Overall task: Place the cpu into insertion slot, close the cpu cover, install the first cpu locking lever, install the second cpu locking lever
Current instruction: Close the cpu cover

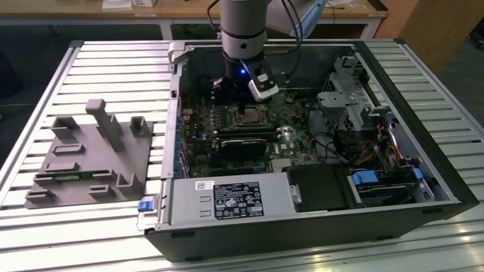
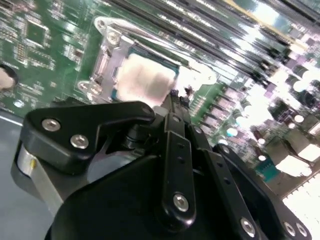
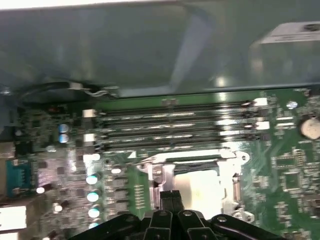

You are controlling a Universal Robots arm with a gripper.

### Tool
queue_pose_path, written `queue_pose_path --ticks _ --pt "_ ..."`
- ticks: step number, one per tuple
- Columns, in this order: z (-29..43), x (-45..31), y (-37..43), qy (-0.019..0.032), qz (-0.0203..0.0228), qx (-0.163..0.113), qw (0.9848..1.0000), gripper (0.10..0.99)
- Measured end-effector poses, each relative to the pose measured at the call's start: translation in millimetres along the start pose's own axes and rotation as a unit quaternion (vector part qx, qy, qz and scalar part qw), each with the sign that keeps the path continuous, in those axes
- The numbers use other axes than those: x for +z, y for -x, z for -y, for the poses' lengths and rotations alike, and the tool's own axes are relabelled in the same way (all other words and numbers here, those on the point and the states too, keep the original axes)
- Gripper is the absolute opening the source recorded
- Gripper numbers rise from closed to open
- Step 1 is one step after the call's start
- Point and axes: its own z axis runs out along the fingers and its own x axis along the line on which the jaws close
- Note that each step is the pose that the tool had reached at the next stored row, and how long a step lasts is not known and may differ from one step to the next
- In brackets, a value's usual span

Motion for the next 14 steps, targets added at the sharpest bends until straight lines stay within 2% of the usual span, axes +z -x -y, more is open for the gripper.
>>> queue_pose_path --ticks 2,4,9,14 --pt "-0.7 0.3 7.7 0.0 -0.0002 0.0 1.0 0.106" --pt "-1.1 0.5 11.8 0.0 -0.0003 0.0 1.0 0.106" --pt "-1.5 -3.8 12.8 -0.0001 -0.0004 0.0 1.0 0.106" --pt "-1.5 -4.2 12.8 0.0 -0.0004 0.0 1.0 0.106"
